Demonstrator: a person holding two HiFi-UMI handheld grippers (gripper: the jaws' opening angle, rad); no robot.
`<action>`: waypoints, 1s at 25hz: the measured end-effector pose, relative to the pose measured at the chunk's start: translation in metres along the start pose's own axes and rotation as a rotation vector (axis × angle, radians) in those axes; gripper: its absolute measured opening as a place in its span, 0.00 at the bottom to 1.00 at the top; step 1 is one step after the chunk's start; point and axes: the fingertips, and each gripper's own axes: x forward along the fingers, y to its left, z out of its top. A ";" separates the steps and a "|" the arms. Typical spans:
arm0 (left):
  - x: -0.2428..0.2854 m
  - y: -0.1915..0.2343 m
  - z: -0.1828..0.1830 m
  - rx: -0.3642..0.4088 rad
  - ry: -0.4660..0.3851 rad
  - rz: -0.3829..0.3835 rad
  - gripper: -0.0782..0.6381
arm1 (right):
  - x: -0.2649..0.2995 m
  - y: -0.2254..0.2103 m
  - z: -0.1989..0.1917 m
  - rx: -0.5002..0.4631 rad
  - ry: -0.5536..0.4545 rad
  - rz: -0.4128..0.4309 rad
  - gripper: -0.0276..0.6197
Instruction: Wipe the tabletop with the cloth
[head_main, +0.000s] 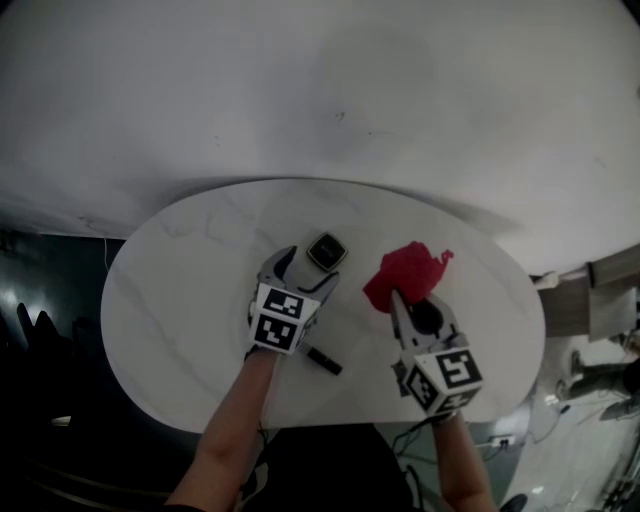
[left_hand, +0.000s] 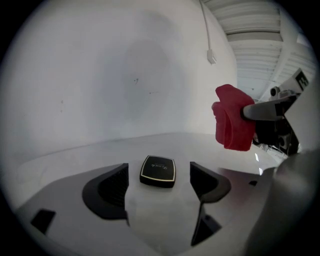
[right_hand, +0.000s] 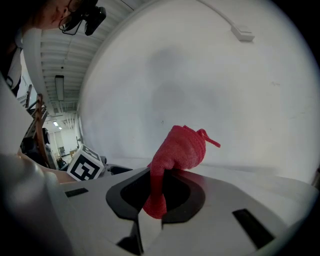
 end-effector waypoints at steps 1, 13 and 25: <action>0.006 0.000 -0.002 0.008 0.014 -0.004 0.62 | 0.003 -0.002 -0.001 -0.005 0.002 -0.001 0.11; 0.052 -0.001 -0.005 0.066 0.137 -0.015 0.62 | 0.022 -0.020 -0.006 0.003 0.027 0.018 0.11; 0.056 -0.005 -0.013 0.096 0.213 -0.045 0.58 | 0.035 -0.026 -0.007 0.010 0.058 0.039 0.11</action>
